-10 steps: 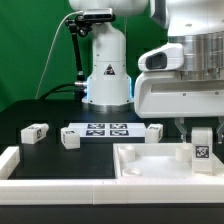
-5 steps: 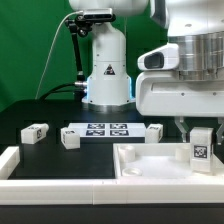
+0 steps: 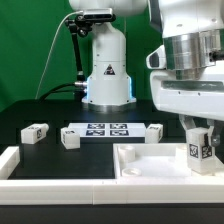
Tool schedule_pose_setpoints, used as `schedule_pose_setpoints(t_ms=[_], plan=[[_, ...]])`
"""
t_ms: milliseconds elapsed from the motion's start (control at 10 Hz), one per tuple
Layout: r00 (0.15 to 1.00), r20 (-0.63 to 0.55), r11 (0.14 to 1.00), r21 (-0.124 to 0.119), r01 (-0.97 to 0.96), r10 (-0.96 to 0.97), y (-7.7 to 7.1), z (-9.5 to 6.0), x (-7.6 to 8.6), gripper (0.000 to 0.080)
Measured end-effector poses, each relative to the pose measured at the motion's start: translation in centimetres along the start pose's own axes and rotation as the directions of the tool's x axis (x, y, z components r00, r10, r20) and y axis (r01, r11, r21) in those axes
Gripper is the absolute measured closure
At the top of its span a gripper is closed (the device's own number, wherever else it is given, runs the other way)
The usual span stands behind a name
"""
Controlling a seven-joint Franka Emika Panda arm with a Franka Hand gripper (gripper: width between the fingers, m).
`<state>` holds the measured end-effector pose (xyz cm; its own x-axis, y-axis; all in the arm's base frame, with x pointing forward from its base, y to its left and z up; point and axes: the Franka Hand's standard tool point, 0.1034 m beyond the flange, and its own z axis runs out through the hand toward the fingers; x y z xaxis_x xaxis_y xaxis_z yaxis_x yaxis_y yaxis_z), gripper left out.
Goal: Assemble one leg
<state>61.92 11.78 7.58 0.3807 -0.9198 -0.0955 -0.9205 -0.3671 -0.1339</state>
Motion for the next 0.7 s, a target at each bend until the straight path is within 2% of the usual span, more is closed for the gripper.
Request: schedule_pose_setpoints(t_ms=[100,300,500,700], plan=[[0.993,-0.003,0.992,0.017,-0.121,0.121,0.00,0.01,-0.06,0.0508],[0.947,0.011,0.947,0.037,-0.321,0.320,-0.05,0.07,-0.14,0.0508],[0.851,0.062,0.851,0.030,-0.524,0.521,-0.15,0.05,-0.14,0.0508],[0.704,0.093,0.705,0.030,-0.709,0.704,-0.31,0.19,-0.03,0.0508]])
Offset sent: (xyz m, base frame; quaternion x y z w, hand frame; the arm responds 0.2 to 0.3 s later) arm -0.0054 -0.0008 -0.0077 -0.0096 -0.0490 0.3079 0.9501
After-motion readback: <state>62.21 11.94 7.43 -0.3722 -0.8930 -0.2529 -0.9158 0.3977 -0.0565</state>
